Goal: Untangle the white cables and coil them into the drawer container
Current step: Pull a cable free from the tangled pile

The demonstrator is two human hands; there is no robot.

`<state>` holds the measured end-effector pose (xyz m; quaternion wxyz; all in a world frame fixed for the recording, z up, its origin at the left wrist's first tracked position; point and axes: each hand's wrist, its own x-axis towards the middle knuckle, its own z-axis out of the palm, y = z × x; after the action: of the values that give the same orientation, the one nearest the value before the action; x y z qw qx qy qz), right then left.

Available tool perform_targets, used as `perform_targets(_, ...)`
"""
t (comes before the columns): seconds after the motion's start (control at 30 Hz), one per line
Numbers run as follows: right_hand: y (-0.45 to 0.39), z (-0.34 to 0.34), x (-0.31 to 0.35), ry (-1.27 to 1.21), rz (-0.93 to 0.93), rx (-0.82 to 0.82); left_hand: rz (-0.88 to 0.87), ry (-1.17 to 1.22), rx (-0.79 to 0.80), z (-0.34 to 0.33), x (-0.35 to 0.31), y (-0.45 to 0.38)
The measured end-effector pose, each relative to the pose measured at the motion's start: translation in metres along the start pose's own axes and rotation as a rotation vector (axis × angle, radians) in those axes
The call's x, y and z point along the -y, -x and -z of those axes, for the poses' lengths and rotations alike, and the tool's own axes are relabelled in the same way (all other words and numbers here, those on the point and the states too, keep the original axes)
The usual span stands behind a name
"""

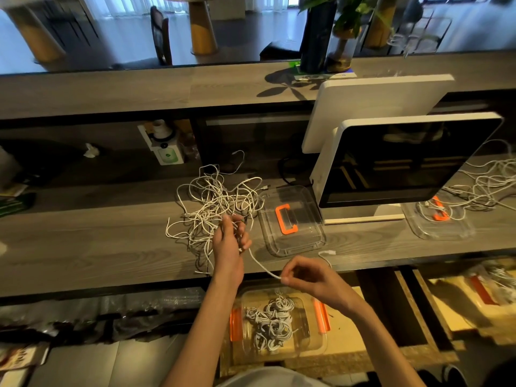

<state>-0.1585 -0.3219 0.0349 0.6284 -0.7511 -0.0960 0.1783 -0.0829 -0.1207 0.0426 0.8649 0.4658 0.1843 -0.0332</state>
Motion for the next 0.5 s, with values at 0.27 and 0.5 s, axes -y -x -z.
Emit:
perform_targets(0.27, -0.007, 0.013, 0.042, 0.029, 0.045, 0.208, 0.097, -0.493, 0.148, -0.009, 0.009, 0.009)
perform_targets(0.5, -0.030, 0.025, 0.041, 0.277, 0.136, -0.098, 0.373, -0.532, 0.443, -0.015, 0.008, 0.022)
